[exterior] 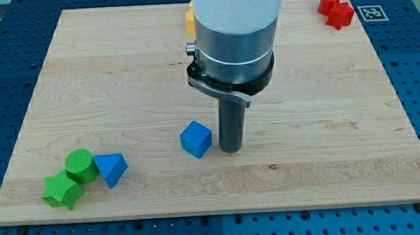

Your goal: Move the blue cube top right to the green circle

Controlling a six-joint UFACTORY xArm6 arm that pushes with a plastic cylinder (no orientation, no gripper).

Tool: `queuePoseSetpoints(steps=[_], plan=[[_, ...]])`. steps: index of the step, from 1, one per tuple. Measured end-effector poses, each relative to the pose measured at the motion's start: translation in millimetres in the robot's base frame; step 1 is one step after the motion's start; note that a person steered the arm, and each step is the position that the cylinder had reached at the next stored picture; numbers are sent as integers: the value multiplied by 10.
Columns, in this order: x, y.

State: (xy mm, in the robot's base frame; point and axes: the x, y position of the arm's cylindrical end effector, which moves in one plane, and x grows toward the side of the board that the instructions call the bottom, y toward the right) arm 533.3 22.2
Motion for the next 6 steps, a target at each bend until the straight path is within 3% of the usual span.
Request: queuePoseSetpoints(steps=[2,6], plan=[[-65,-111],[-65,-1096]])
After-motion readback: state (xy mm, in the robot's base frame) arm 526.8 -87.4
